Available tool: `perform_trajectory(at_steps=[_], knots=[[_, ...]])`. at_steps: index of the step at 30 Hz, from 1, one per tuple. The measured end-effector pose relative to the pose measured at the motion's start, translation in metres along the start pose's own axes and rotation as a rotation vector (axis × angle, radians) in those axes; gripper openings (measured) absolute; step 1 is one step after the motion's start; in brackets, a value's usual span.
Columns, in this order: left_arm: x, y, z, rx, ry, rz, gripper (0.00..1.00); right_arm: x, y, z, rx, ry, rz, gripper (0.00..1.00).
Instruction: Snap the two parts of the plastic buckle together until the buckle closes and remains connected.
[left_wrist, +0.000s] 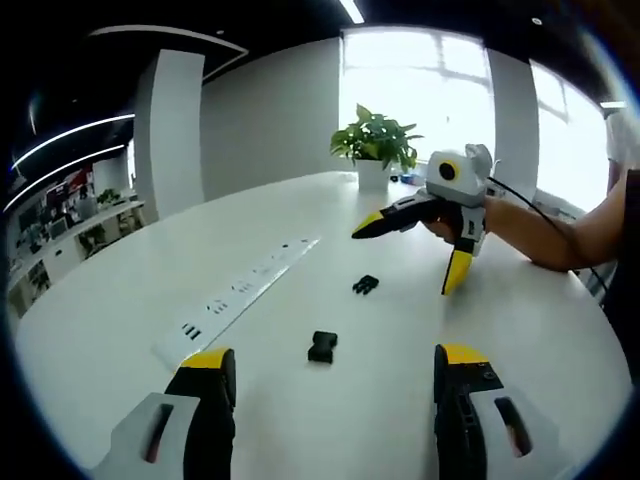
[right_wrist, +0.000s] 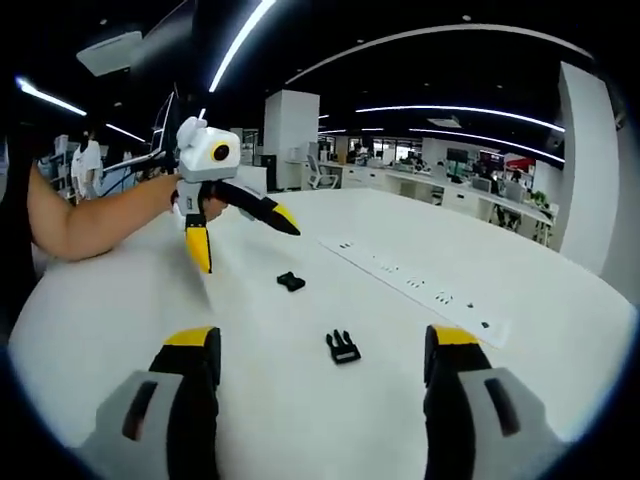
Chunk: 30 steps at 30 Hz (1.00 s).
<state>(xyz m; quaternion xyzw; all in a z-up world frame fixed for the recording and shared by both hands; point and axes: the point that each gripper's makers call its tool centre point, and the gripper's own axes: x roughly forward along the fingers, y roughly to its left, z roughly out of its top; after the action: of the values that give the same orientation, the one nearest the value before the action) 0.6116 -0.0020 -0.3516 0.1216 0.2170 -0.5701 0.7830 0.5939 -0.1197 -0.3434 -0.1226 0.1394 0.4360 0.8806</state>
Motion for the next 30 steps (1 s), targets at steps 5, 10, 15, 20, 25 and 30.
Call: perform_trajectory(at_steps=[5,10,15,20,25,30], knots=[[0.002,-0.008,-0.001,0.046,0.017,-0.039,0.81,-0.002,0.002,0.005,0.04,-0.032,0.034,0.81],[0.004,-0.008,0.003,0.049,0.019,-0.048,0.79,-0.005,-0.006,0.006,0.042,-0.035,0.025,0.79],[0.004,-0.008,0.011,0.071,0.01,-0.05,0.76,-0.008,-0.001,0.007,-0.004,-0.026,0.095,0.73],[0.007,-0.008,0.012,0.078,0.013,-0.071,0.74,-0.01,-0.002,0.011,-0.028,-0.012,0.129,0.73],[0.007,-0.008,0.009,0.074,0.02,-0.085,0.72,-0.007,0.007,0.004,-0.07,0.033,0.179,0.72],[0.004,-0.004,0.009,0.069,0.023,-0.081,0.7,-0.005,0.006,0.007,-0.072,0.021,0.188,0.72]])
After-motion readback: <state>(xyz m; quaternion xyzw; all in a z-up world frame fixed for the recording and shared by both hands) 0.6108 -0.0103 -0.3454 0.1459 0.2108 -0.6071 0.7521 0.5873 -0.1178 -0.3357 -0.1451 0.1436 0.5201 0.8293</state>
